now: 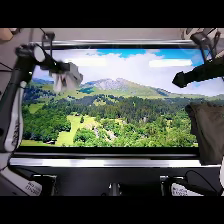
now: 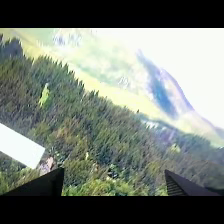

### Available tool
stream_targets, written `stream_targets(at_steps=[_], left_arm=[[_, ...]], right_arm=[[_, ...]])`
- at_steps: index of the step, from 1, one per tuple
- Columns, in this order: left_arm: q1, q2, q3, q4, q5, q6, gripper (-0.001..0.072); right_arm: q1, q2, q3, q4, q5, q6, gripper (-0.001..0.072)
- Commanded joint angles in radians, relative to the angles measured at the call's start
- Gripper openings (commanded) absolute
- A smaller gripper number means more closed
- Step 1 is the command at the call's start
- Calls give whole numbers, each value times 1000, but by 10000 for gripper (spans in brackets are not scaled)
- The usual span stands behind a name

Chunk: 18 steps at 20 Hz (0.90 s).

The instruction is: Fold the shirts.

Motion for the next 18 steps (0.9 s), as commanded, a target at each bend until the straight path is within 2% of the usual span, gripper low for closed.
stream_targets(at_steps=[1,3,5,7,10,13,15,18], left_arm=[[-137,299,10,-86,235,35,37],[-262,449,-32,-97,365,-19,36],[-382,527,-38,-97,386,-58,36],[-489,549,-38,-96,351,-65,36],[-570,542,-102,-55,201,-65,37],[-571,539,-332,27,77,-129,37],[-571,533,-560,31,109,-144,37],[-568,509,-880,28,253,-275,38]], right_arm=[[0,146,18,-16,-188,-21,670],[0,263,18,-61,-261,-20,670],[0,374,18,-126,-286,-19,670],[0,469,18,-189,-254,-10,670],[0,547,18,-235,-128,6,670],[0,502,18,-226,96,20,670],[0,423,-19,-181,240,40,670],[0,318,-225,-92,267,16,672]])
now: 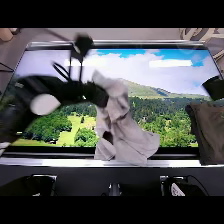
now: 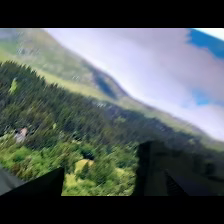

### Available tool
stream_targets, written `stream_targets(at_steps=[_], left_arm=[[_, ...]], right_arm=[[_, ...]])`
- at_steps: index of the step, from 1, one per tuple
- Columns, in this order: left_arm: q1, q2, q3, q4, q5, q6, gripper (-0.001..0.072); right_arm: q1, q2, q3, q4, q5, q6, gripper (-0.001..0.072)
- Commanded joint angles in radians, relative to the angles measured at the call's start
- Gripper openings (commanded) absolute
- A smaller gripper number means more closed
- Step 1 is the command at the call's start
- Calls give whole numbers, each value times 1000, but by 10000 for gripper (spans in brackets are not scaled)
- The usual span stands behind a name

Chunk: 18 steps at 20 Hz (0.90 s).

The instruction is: Fold the shirts.

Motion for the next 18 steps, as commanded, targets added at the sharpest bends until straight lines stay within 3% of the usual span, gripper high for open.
stream_targets(at_steps=[1,5,9,12,18], left_arm=[[1,-21,-331,9,100,-152,38],[14,-24,-391,-2,91,-164,38],[32,-16,-389,-2,90,-156,38],[32,-11,-388,-2,87,-141,38],[32,11,-389,-2,87,-138,38]], right_arm=[[0,-101,-221,98,94,-24,676],[0,-173,-585,135,48,-66,685],[0,-199,-810,221,-75,-106,681],[0,-245,-904,306,-156,-114,681],[0,-362,-914,397,-182,-134,667]])
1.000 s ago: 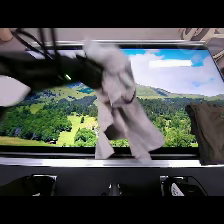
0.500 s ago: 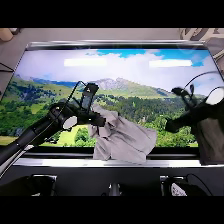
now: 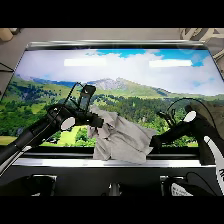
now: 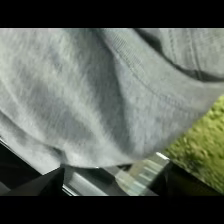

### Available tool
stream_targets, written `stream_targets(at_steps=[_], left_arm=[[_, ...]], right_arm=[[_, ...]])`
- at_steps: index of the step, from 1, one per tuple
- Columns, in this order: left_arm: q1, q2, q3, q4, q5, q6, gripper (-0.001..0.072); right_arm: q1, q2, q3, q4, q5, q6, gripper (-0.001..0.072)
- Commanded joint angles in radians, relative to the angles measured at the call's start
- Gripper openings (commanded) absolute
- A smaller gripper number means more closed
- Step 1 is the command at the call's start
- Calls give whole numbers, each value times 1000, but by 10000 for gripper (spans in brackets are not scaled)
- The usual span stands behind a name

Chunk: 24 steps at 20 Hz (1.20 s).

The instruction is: Fold the shirts.

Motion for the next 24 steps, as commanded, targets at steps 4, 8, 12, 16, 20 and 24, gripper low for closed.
stream_targets(at_steps=[4,8,12,16,20,24], left_arm=[[1,12,-1,0,0,4,38],[2,48,39,53,-25,58,38],[28,164,284,224,-148,84,38],[82,293,597,237,-241,100,37],[82,400,667,237,-305,78,37],[82,408,662,236,-509,79,37]], right_arm=[[0,-75,-18,158,-69,-42,387],[0,-1,81,233,1,-134,18],[0,228,433,217,8,-145,18],[0,436,876,101,-114,43,19],[0,530,1065,-19,-79,92,19],[0,547,1093,-44,16,115,19]])
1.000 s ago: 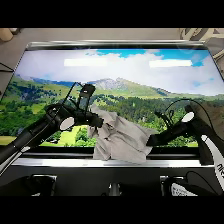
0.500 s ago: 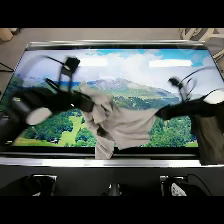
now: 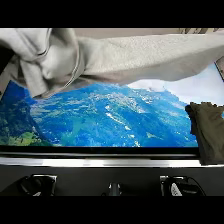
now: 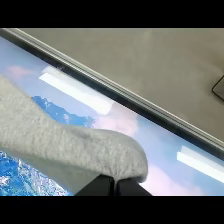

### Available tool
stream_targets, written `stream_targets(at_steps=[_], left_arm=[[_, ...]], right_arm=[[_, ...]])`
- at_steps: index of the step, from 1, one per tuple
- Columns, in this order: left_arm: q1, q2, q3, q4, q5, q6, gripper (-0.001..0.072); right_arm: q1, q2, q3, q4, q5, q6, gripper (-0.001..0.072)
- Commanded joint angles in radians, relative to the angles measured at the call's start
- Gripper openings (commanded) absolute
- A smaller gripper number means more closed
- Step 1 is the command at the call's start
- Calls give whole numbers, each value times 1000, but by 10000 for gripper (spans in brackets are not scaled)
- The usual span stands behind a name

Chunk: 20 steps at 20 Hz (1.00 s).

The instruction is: Fold the shirts.

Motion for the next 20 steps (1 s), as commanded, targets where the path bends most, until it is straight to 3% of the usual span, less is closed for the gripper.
stream_targets(at_steps=[1,6,9,11,14,17,20], left_arm=[[2,16,9,1,-185,-4,37],[3,0,-104,-13,-203,-27,37],[4,-51,-316,-30,-202,-57,37],[19,-127,-498,-56,-163,-56,37],[92,-292,-657,-209,64,-56,37],[225,-469,-621,-330,264,-56,37],[364,-599,-521,-428,309,-55,37]], right_arm=[[0,27,52,-47,62,32,19],[0,-27,52,-147,104,30,19],[0,-194,22,-171,272,-8,20],[0,-354,-28,-153,311,-21,20],[0,-612,-78,-84,198,-63,19],[0,-823,-78,34,31,-62,20],[0,-937,-78,145,-60,-47,21]])
